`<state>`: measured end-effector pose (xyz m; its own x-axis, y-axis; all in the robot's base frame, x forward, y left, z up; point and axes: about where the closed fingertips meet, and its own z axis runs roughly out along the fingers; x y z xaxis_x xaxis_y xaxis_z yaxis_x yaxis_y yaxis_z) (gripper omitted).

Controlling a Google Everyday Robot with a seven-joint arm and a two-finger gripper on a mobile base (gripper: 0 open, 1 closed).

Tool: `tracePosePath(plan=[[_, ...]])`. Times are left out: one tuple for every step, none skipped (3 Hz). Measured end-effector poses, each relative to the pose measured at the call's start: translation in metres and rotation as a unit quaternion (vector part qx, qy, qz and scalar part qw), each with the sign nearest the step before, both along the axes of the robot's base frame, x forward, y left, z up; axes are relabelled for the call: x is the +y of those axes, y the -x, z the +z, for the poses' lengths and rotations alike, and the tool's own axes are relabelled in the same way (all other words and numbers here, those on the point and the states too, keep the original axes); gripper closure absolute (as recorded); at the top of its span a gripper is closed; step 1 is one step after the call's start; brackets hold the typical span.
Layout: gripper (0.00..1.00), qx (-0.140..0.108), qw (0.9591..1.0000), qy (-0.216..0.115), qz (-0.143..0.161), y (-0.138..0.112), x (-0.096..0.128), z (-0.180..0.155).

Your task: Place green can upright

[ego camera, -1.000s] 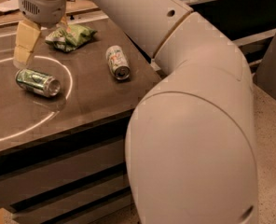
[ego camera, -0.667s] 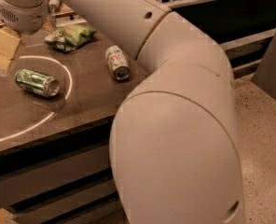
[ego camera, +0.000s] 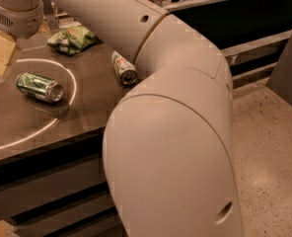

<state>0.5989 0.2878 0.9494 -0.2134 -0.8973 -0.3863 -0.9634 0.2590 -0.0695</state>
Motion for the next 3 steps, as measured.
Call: tracePosePath(plan=[[0.0, 0.013, 0.9989, 0.046, 0.004, -0.014, 0.023, -0.031], [0.0, 0.023, 0.997, 0.074, 0.001, -0.021, 0.035, -0.054], [0.0, 0.032, 0.9958, 0.086, 0.0, -0.023, 0.045, -0.075]])
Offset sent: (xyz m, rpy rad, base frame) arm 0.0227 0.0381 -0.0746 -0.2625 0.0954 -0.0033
